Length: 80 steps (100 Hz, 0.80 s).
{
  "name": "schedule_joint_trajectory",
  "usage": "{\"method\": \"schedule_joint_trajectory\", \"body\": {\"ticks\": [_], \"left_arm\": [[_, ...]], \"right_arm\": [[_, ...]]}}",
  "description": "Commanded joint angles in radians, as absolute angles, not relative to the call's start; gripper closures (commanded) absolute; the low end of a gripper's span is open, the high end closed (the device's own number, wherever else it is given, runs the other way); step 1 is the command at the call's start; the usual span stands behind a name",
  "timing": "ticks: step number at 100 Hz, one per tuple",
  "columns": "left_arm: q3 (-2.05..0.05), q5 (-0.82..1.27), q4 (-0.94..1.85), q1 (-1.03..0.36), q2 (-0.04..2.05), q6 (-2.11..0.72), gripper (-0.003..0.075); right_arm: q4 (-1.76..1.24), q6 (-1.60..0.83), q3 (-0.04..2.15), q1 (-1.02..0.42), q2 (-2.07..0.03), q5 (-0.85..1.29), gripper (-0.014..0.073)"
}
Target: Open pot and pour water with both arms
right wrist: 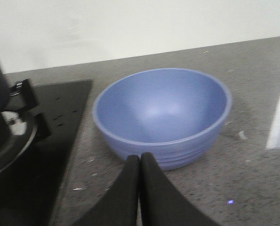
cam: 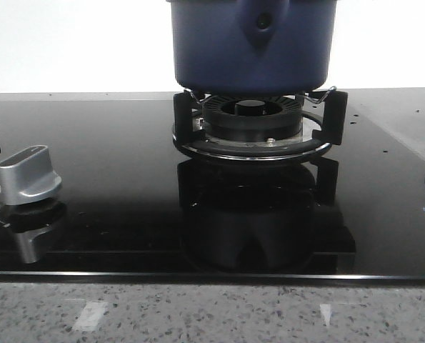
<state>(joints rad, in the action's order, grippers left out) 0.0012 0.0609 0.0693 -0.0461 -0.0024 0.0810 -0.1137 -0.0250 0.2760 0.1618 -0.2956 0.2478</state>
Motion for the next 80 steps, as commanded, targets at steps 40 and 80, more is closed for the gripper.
{"method": "schedule_joint_trajectory", "body": {"ticks": [40,80], "left_arm": [[0.032,-0.011,0.067,-0.048,-0.031,0.090,0.0741],[0.032,-0.011,0.067,-0.048,-0.031,0.090,0.0741]], "right_arm": [[0.022,0.100,-0.041,0.030,0.002,0.000,0.0641],[0.047,0.099,-0.037,0.036,0.029,0.068,0.0641]]}}
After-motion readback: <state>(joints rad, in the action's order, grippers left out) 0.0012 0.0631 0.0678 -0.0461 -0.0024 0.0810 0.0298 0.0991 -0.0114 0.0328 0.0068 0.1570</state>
